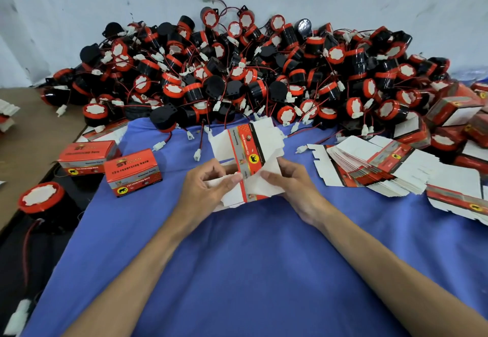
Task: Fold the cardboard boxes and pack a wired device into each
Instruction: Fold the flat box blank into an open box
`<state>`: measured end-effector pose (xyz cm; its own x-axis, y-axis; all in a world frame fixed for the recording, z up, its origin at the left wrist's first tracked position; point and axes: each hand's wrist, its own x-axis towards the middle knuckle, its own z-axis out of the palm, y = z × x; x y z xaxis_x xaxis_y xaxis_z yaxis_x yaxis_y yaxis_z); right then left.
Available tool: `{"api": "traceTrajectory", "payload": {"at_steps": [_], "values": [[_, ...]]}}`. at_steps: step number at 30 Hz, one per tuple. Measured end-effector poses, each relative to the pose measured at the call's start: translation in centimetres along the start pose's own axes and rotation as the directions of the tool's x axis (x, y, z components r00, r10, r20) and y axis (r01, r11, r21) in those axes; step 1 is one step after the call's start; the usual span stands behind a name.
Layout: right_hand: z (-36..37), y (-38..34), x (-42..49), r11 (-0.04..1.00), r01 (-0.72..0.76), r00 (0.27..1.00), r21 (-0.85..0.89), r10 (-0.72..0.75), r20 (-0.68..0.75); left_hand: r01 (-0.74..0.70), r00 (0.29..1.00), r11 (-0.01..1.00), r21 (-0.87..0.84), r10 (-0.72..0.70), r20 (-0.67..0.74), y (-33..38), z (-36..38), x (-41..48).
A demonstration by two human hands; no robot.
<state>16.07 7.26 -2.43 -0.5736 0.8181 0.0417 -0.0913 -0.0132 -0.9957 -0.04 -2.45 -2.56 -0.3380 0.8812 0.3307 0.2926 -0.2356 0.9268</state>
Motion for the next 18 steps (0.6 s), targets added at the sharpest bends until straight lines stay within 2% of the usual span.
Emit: {"api": "traceTrajectory", "payload": {"at_steps": [5,8,11,13,18], "values": [[0.1,-0.2,0.0,1.000,-0.016,0.999,0.014,0.015,0.046,0.054,0.999,0.997,-0.051,-0.054,-0.002,0.1,-0.8,0.3],[0.6,0.0,-0.2,1.000,-0.012,1.000,0.025,0.012,0.026,0.070,0.994,0.993,0.095,-0.061,-0.093,0.2,-0.4,0.2],[0.8,-0.3,-0.3,0.999,0.051,0.998,0.006,-0.051,-0.027,0.023,0.985,0.969,0.246,0.021,-0.173,0.1,-0.3,0.4],[0.7,-0.5,-0.3,0.993,0.113,0.992,-0.037,-0.115,-0.059,-0.008,0.985,0.959,0.284,0.057,-0.164,0.5,-0.2,0.4],[0.9,-0.1,-0.3,0.939,0.241,0.965,-0.245,-0.260,-0.047,0.010,0.994,0.961,0.278,0.022,-0.111,0.6,-0.3,0.4]]}}
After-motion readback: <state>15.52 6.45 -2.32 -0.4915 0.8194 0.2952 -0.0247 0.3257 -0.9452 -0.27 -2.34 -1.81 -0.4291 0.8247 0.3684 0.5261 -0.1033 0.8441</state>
